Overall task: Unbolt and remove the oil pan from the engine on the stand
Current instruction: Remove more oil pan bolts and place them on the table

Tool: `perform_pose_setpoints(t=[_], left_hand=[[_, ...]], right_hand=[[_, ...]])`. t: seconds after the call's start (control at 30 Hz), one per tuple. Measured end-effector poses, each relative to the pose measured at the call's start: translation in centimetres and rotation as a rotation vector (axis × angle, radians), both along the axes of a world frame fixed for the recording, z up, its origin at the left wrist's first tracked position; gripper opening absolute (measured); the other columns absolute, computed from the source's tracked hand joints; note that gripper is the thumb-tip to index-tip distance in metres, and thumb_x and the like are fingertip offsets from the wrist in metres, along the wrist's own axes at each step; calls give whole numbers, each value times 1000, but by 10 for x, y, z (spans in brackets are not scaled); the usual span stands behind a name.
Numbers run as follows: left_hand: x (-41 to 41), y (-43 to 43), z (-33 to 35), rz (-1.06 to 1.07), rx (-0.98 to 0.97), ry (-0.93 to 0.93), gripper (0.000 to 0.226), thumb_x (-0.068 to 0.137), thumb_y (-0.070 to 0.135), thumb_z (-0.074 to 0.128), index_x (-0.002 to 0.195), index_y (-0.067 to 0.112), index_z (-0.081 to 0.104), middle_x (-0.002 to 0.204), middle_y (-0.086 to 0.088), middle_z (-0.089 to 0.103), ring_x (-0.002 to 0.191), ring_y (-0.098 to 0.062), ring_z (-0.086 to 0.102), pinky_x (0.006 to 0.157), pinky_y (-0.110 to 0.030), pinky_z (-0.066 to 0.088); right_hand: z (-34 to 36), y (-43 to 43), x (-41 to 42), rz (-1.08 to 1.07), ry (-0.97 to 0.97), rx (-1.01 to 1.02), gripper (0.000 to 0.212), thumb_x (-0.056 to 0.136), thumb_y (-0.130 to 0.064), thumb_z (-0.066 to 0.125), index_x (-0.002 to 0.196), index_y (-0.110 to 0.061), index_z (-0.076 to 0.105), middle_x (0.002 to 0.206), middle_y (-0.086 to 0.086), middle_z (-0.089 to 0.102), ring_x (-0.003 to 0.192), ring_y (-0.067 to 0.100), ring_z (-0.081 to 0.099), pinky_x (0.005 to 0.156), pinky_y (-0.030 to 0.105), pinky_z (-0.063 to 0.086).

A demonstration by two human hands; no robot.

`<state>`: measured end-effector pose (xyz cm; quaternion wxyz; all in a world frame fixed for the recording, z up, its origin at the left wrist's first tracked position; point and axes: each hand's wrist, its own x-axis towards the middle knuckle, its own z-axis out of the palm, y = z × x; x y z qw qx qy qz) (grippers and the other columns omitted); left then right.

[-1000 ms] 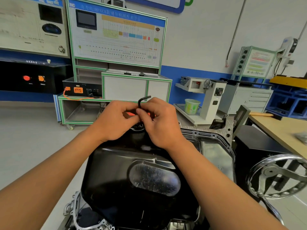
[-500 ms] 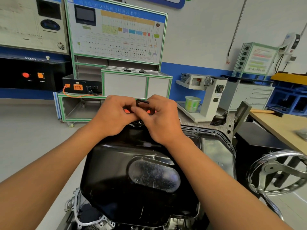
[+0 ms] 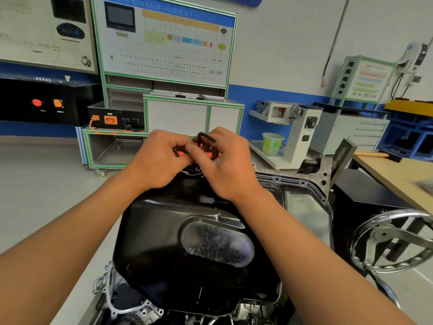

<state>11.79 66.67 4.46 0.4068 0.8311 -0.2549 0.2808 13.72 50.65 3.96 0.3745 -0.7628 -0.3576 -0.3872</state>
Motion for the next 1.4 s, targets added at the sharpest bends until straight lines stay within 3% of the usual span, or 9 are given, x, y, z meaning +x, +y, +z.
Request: perform_pose_setpoints(t=[0.27,0.4,0.53,0.63,0.77,0.97,1.03,1.2,1.4], left_hand=[[0,-1,1,75,-17,-13,22,80,2,77,69,18,67,53,17,59,54,1,53,56,-8,36],[1,1,0,62,18,-15,15,79,1,77,68,8,69,53,6,55,52,-6,47,53,-14,35],[4,1,-1,14,21,24,27,84,2,71,68,24,69,57,-10,58,55,-7,44,56,-28,39],[7,3,-3,-41,36,75,13,93,10,65,90,17,75,76,-17,69,66,-34,57,69,-44,51],[7,3,-3,-26,63,51,26,95,12,64,81,31,75,68,6,70,61,-8,59,66,-27,48],[6,2,-1,7,60,-7,19,84,-3,68,77,13,76,71,-4,72,68,-23,64,68,-36,52],[4,1,0,6,63,-31,22,84,-1,71,73,17,73,67,1,70,64,-15,61,65,-33,51],[6,1,-1,7,44,-35,8,84,2,71,78,6,74,72,-13,70,72,-33,63,68,-46,50],[2,1,0,-59,-42,87,19,88,2,68,91,19,76,85,-1,76,83,-16,70,79,-29,55]], right_hand=[[0,-1,2,35,42,85,10,84,-18,80,84,-8,80,71,-3,65,64,6,54,62,17,42],[-1,0,3,37,19,79,11,81,-18,82,84,-8,78,71,-3,63,65,11,56,60,23,45],[-2,0,5,47,32,41,9,88,-15,74,85,-8,77,69,-7,55,63,9,50,60,25,41],[-2,-1,4,56,59,29,11,93,-13,68,89,-8,76,71,-2,56,66,14,51,61,33,45],[-2,-1,3,66,121,-49,18,100,-16,58,92,-7,72,78,4,61,74,23,57,68,46,48],[0,1,1,-22,112,-26,27,93,-34,67,73,-17,59,66,-7,50,65,19,50,61,45,47],[0,1,1,-24,131,19,26,90,-38,71,79,-14,70,66,-7,54,65,18,53,62,44,49],[1,0,0,36,115,39,17,91,-28,72,85,-14,78,66,-11,53,64,14,51,61,43,48],[-1,0,-1,37,114,-63,18,101,-22,57,96,-14,73,77,-5,58,75,20,57,67,46,49]])
